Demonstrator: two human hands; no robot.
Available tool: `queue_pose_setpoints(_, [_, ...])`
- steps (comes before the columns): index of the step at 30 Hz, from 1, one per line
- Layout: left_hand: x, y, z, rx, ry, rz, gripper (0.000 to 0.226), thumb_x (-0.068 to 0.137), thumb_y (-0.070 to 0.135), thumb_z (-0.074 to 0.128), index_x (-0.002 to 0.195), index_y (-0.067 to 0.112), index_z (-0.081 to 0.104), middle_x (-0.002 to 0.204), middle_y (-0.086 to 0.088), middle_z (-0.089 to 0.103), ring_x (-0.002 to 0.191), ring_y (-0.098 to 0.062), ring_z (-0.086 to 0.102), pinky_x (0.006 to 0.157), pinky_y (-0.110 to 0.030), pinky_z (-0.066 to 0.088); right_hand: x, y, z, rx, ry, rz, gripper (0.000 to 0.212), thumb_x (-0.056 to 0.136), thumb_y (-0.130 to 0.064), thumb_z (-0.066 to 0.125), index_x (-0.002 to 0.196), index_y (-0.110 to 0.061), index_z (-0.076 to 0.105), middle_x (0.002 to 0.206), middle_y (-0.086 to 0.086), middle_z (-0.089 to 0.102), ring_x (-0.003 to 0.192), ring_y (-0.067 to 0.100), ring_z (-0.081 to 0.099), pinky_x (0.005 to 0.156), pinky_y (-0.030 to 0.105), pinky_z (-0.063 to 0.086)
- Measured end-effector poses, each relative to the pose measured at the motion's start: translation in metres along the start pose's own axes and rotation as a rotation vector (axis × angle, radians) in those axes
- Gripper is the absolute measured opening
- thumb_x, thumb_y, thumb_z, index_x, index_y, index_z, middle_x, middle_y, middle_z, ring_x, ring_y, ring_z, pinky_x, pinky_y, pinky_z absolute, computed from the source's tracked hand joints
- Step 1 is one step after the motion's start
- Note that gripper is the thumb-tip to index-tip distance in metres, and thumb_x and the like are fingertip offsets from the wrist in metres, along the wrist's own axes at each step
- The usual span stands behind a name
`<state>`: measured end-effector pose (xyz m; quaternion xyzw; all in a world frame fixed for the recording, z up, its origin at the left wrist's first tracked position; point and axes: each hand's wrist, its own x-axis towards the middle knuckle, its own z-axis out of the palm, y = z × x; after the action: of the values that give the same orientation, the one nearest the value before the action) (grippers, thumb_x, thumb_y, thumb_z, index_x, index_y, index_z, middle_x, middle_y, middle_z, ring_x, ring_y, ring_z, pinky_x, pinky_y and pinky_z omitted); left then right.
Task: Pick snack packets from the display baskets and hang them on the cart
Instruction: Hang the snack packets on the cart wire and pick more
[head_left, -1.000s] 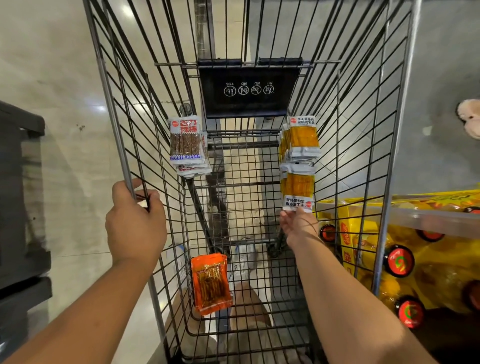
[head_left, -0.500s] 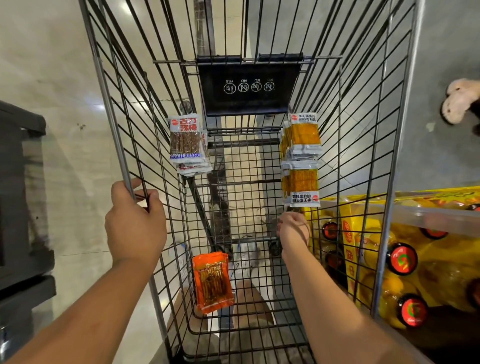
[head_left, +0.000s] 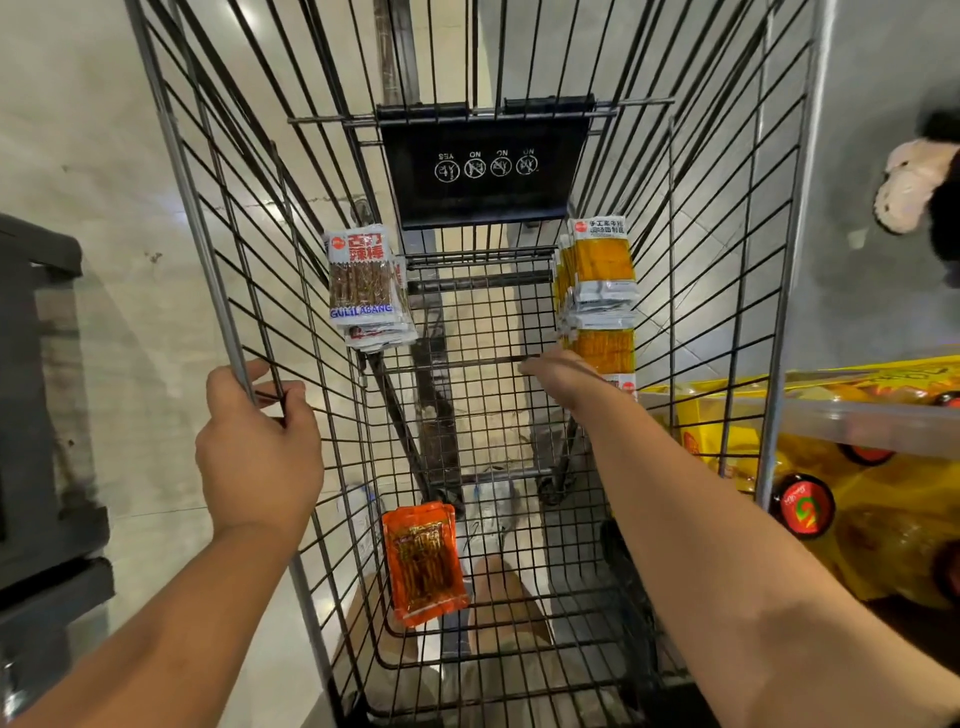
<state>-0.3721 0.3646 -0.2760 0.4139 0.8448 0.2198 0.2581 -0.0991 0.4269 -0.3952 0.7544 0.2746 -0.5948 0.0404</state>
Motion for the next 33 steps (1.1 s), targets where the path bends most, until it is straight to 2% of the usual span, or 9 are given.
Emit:
queue_pose_setpoints(8, [0.002,-0.003,0.002,0.000,0.003,-0.001,0.019,0.100,0.029,0.058,0.113,0.032,0.043,0.089,0.011,0.062,0.076,-0.030,0.070,0.071,-0.053,0.060,-0.012,0.017,0.008,0.116,0.056,-0.041,0.047,0.101,-0.038,0.053,0.144,-0.019,0.046,0.140,0.008,0.051,0.126,0.029,0.049,0.102,0.045,0.044])
queue_pose_setpoints(11, [0.003,-0.002,0.001,0.026,-0.001,0.007,0.022,0.101,0.028,0.056,0.120,0.024,0.045,0.094,0.001,0.066,0.079,-0.033,0.070,0.072,-0.053,0.059,-0.031,0.042,0.029,0.110,-0.057,-0.033,0.011,0.102,-0.028,0.050,0.094,-0.027,0.058,0.097,-0.002,0.055,0.089,0.015,0.052,0.086,0.043,0.049])
queue_pose_setpoints(13, [0.001,0.000,-0.001,0.047,-0.009,0.015,0.024,0.101,0.027,0.055,0.122,0.020,0.045,0.097,-0.007,0.069,0.080,-0.037,0.068,0.074,-0.052,0.057,-0.044,0.065,0.041,0.078,-0.072,-0.015,0.025,0.100,-0.020,0.052,0.077,-0.030,0.051,0.090,0.000,0.054,0.084,0.017,0.050,0.097,0.047,0.048])
queue_pose_setpoints(17, [-0.002,0.013,-0.006,0.066,-0.026,0.018,0.027,0.103,0.022,0.052,0.126,0.010,0.045,0.095,-0.009,0.065,0.083,-0.039,0.063,0.073,-0.048,0.054,-0.105,0.098,0.057,0.357,-0.001,0.034,0.006,0.095,-0.024,0.061,0.095,-0.029,0.065,0.111,0.002,0.066,0.101,0.017,0.058,0.101,0.041,0.048])
queue_pose_setpoints(21, [-0.001,0.017,-0.015,0.057,-0.097,0.036,0.023,0.103,0.018,0.048,0.123,0.008,0.041,0.092,-0.018,0.066,0.082,-0.041,0.064,0.070,-0.049,0.055,-0.171,0.108,0.064,0.484,0.100,0.033,0.032,0.100,-0.017,0.060,0.131,-0.013,0.060,0.124,0.013,0.065,0.112,0.030,0.063,0.095,0.041,0.051])
queue_pose_setpoints(25, [-0.004,0.019,-0.034,0.071,-0.268,0.051,0.027,0.102,0.014,0.048,0.124,0.004,0.035,0.084,-0.013,0.057,0.083,-0.042,0.063,0.066,-0.044,0.046,-0.226,0.120,0.064,0.368,0.227,-0.065,0.039,0.098,-0.027,0.062,0.135,-0.013,0.059,0.119,0.000,0.064,0.109,0.019,0.062,0.096,0.030,0.052])
queue_pose_setpoints(28, [-0.008,0.025,-0.057,0.098,-0.466,0.056,0.056,0.096,0.017,0.066,0.136,0.003,0.029,0.117,-0.022,0.059,0.107,-0.045,0.061,0.081,-0.045,0.046,-0.270,0.124,0.066,0.268,0.323,-0.125,0.033,0.099,-0.031,0.061,0.130,-0.019,0.061,0.120,-0.003,0.065,0.090,0.010,0.063,0.072,0.010,0.049])
queue_pose_setpoints(30, [-0.011,0.029,-0.073,0.105,-0.519,0.034,0.077,0.090,0.020,0.076,0.145,0.002,0.026,0.141,-0.026,0.048,0.124,-0.046,0.052,0.094,-0.046,0.045,-0.297,0.129,0.071,0.243,0.395,-0.158,0.037,0.097,-0.033,0.064,0.132,-0.020,0.062,0.128,0.000,0.066,0.108,0.016,0.064,0.093,0.025,0.050])
queue_pose_setpoints(33, [-0.025,0.028,-0.100,0.155,-0.463,0.225,0.076,0.078,0.020,0.085,0.139,0.002,0.043,0.136,-0.027,0.051,0.123,-0.046,0.052,0.098,-0.049,0.047,-0.342,0.143,0.090,0.237,0.470,-0.188,0.040,0.096,-0.030,0.066,0.135,-0.019,0.062,0.133,0.000,0.064,0.121,0.018,0.060,0.108,0.037,0.044])
